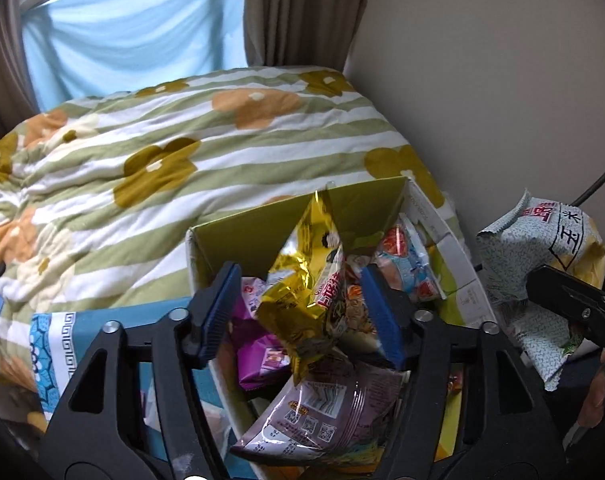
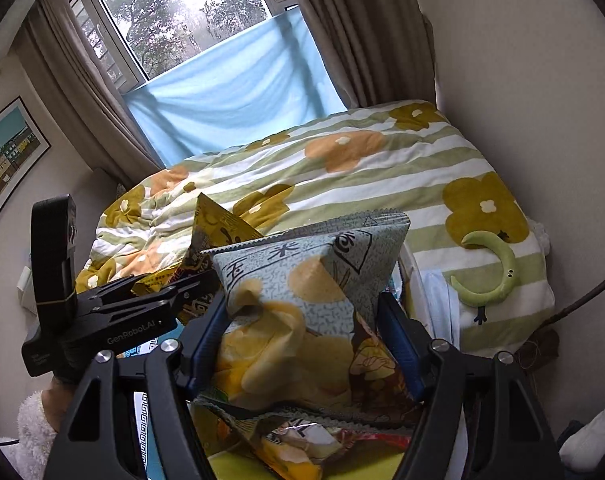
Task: Organize snacks
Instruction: 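Carry both bags into the box and open both grippers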
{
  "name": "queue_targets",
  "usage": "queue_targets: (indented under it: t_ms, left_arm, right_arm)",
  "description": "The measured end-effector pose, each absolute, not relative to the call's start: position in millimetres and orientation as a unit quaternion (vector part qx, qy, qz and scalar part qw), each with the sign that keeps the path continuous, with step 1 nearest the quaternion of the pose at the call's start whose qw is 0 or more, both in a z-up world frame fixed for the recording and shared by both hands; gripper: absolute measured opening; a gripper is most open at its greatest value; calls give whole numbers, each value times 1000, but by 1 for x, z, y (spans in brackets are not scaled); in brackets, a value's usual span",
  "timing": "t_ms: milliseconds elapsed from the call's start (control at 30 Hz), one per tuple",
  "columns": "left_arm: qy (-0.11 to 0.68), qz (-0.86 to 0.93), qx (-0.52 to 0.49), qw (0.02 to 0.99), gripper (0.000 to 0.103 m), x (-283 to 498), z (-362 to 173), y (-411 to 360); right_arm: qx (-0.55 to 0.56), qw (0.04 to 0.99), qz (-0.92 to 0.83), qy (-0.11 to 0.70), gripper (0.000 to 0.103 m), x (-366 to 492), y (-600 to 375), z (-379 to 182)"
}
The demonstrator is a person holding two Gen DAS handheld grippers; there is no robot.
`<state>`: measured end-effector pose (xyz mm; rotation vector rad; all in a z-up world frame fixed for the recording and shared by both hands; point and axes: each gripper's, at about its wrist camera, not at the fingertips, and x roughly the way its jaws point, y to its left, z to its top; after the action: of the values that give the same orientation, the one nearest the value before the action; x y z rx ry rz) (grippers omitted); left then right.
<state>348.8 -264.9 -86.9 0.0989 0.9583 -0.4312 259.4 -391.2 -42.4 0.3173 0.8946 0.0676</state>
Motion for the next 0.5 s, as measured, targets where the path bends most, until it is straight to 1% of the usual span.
queue_targets:
  t_ms: [33, 67, 267, 500]
  left_arm:
    - [448, -199, 54, 870, 91, 346, -86, -266]
    - [439, -197, 56, 875, 97, 343, -84, -263]
    - [442, -176, 47, 879, 97, 333, -83, -237]
    - [447, -120, 27, 886, 97, 315, -82, -189]
  right_arm:
    - [153, 887, 33, 433, 68, 259, -397, -44]
    - [156, 885, 34, 437, 68, 261, -401, -46]
    - [166, 875, 46, 452, 68, 270, -413, -61]
    - [145, 872, 58, 463, 68, 291, -405, -68]
